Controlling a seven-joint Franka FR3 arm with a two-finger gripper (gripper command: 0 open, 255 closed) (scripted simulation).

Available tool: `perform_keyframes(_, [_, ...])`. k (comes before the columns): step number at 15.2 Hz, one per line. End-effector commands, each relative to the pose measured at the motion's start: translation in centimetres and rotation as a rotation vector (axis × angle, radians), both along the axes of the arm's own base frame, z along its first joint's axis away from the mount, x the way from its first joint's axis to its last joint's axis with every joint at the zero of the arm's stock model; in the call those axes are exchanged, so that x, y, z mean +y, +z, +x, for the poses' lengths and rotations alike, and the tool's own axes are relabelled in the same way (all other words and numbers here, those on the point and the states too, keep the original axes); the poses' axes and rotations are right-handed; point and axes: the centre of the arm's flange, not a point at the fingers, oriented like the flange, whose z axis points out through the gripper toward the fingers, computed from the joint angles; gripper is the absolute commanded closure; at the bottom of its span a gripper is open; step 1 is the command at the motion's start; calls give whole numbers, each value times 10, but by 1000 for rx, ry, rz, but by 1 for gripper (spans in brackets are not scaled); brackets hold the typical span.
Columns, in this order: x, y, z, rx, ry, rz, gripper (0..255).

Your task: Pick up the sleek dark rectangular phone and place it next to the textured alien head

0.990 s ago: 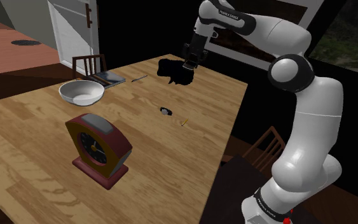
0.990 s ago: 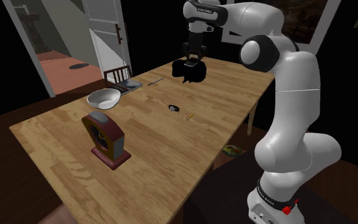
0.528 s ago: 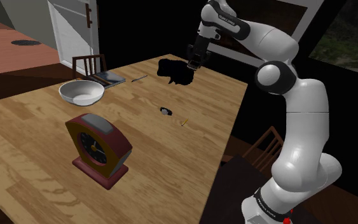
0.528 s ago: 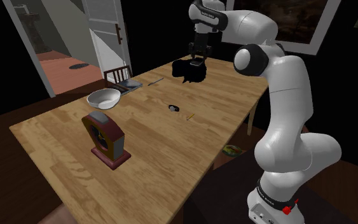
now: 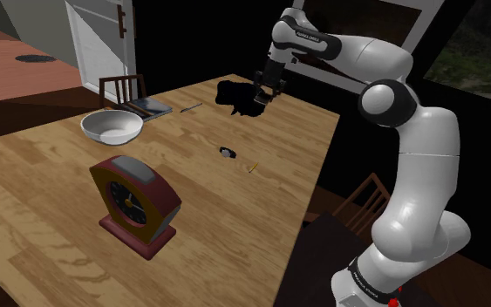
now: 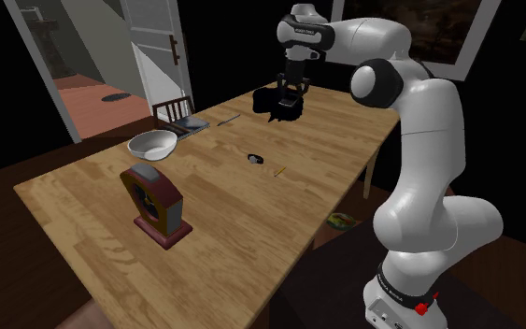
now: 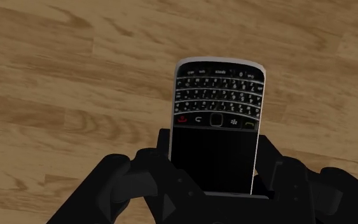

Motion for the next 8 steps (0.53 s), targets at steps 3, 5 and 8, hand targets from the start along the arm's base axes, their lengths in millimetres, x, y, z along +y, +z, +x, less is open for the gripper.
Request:
perform_keyframes(3, [0, -21, 0, -1, 0, 0, 255])
perform_keyframes(5, [0, -32, 0, -1, 0, 0, 255])
perform_keyframes(8, [0, -48, 0, -1, 0, 0, 255])
